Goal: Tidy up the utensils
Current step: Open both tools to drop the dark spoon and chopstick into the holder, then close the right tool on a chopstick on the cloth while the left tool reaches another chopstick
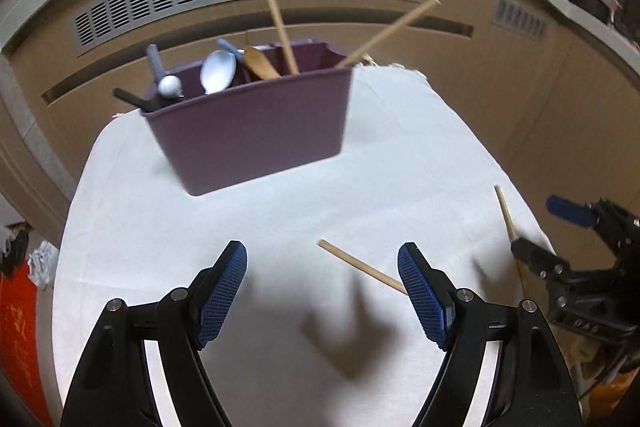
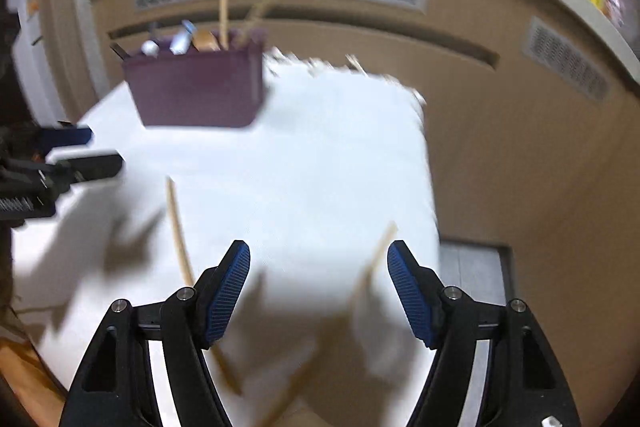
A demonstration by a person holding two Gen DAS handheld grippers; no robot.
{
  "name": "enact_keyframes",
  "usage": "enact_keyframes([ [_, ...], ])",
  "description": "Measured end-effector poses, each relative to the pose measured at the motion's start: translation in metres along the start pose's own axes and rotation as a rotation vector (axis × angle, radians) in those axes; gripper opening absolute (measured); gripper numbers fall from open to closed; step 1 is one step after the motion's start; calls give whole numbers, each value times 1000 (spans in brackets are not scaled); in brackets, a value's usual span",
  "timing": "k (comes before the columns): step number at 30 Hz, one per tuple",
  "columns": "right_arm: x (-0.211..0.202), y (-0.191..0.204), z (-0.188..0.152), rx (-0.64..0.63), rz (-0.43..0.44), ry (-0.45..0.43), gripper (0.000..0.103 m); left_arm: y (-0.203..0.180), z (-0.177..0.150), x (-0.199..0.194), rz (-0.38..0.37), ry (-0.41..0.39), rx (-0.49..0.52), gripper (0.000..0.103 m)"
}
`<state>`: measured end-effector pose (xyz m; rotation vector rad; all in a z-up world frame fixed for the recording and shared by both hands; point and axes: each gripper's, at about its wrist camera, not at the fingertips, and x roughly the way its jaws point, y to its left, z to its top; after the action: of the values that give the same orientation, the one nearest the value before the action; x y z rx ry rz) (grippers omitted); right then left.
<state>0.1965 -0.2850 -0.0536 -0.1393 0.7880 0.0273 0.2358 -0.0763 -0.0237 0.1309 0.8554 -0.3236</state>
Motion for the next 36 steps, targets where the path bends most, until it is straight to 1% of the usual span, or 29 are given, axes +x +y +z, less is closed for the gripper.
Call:
enact_keyframes([
  [3,0,-5,-16,2,-33,1,68,-9,-1,7,-2,35,12,78],
  [5,-1,-8,-25,7,-49,-3,68,-14,-3,16,-22,87,3,78],
  [7,-4,-11,-32,17,-55,-10,68,-14,-6,27,-50,155,-35,78],
  [8,-5,-14,-36,24,-57,-15,68,-12,-8,34,-70,199,-75,78],
  [10,-8,-16,-40,35,-61,-26,68,-10,-9,43,-102,249,-130,78],
  [12,-9,-19,-44,42,-53,-33,68,-12,-9,51,-108,279,-155,78],
  [15,-9,-20,-48,44,-45,-44,68,-21,-5,62,-120,306,-160,78],
  [19,-7,-23,-52,58,-35,-40,68,-37,2,83,-97,312,-119,78],
  [21,-4,-25,-53,70,-28,-32,69,-47,5,88,-54,274,-68,78],
  [23,-2,-25,-51,78,-24,-26,69,-61,5,93,2,237,29,76],
  [26,3,-21,-46,86,-10,-3,69,-75,-2,86,12,176,142,65],
  [28,9,-20,-41,97,7,26,69,-80,-8,79,26,165,200,64],
  [30,16,-18,-36,118,20,64,69,-76,-13,73,42,158,229,64],
  [33,22,-14,-32,121,22,79,69,-64,-23,63,82,151,254,64],
  [36,26,-12,-28,112,8,88,69,-46,-32,54,115,151,239,64],
])
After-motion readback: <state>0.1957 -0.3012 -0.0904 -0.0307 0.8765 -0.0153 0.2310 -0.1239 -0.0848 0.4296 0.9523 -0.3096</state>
